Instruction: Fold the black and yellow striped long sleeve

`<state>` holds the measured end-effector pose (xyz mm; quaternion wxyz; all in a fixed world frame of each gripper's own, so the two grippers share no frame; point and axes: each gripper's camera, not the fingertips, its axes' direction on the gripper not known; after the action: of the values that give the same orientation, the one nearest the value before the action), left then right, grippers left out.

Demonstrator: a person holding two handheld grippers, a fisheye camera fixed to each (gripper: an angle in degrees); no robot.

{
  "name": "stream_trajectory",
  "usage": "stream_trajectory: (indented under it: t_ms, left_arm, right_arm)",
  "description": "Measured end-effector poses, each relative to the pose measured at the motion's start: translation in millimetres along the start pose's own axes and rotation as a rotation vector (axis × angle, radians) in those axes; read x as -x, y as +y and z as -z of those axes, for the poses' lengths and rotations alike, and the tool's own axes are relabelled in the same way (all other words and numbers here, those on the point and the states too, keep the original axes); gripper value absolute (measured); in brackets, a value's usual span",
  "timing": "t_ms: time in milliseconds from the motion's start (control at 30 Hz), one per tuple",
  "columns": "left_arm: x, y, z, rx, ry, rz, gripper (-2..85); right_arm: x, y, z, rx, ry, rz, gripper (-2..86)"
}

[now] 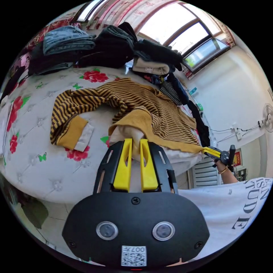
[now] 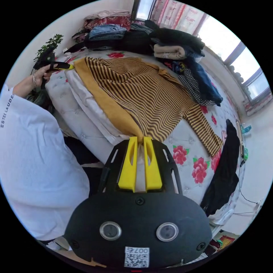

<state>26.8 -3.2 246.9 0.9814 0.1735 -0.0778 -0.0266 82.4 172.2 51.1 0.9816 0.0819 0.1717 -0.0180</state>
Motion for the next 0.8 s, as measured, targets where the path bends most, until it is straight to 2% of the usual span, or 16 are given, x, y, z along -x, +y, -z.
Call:
stream_trajectory:
  t_ms: [133,267,333,433,567,667,767,800]
  left_arm:
    - [-26,108,16,0.013,-0.049,0.1,4.2]
    - [-9,186,-5,0.094,-0.067,0.346,6.8]
    - [-4,199,0,0.082,-0.075,0.381,7.8]
    - [0,200,14,0.025,-0.129,0.37,9.2]
    - [8,180,13,-0.02,-0.139,0.353,11.2]
    - [15,158,-3,0.012,-0.159,0.358,11.1]
    - [22,142,-23,0.073,-0.16,0.382,10.2]
    - [24,140,-28,0.102,-0.159,0.391,9.8]
  right_arm:
    - [-14,57,37,-0.039,0.014,0.041,3.5]
    - [-30,103,-11,0.122,-0.1,-0.072,4.8]
    - [-36,137,-19,0.072,-0.18,-0.146,6.0]
    - [-55,170,-21,-0.052,-0.221,-0.289,7.7]
    - [-70,169,-37,-0.07,-0.233,-0.31,8.6]
    - [-71,150,-55,-0.054,-0.205,-0.272,9.0]
    - [-69,136,-86,0.097,-0.235,-0.261,9.0]
    - [-63,139,-82,0.064,-0.194,-0.225,8.7]
